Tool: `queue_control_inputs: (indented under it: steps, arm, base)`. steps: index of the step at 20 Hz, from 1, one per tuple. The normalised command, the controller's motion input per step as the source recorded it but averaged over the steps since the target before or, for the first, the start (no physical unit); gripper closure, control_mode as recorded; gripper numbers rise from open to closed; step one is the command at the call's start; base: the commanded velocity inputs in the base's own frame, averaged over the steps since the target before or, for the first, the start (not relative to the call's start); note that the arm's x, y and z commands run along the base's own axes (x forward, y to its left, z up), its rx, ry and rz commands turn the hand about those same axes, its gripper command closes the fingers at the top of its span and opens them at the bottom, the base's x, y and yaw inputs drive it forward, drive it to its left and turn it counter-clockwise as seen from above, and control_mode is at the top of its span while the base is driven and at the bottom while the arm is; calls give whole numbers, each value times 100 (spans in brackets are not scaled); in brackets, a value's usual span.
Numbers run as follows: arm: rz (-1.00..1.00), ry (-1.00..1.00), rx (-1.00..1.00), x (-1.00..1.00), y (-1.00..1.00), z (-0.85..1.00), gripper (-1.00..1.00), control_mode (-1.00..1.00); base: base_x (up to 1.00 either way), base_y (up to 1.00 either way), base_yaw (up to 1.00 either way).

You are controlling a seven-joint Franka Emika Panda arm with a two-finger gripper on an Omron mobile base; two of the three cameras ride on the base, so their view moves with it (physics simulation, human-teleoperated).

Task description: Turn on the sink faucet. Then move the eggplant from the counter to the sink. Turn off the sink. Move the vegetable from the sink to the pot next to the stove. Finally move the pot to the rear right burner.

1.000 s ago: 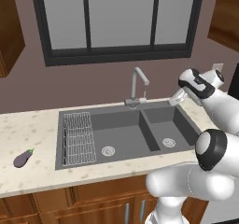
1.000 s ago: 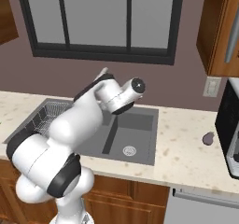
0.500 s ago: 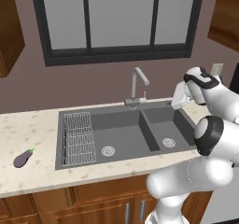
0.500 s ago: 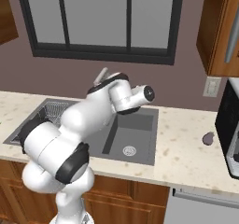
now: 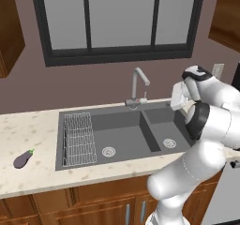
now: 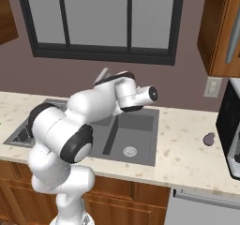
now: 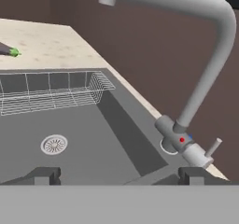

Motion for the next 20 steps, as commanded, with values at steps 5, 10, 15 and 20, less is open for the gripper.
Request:
queue_control_inputs:
  steps: [5,10,15,20]
  arm:
    - [6,-2,0,43,0,-12,-100,-100]
    - [1,-2,1,41,2,-13,-100,-100]
    - [0,-3,0,30,11,-9,-100,-100]
    - [0,-4,0,31,1,-14,-100,-100]
  base:
    - [0,0,0]
    - [0,0,0]
    - [0,0,0]
    - [0,0,0]
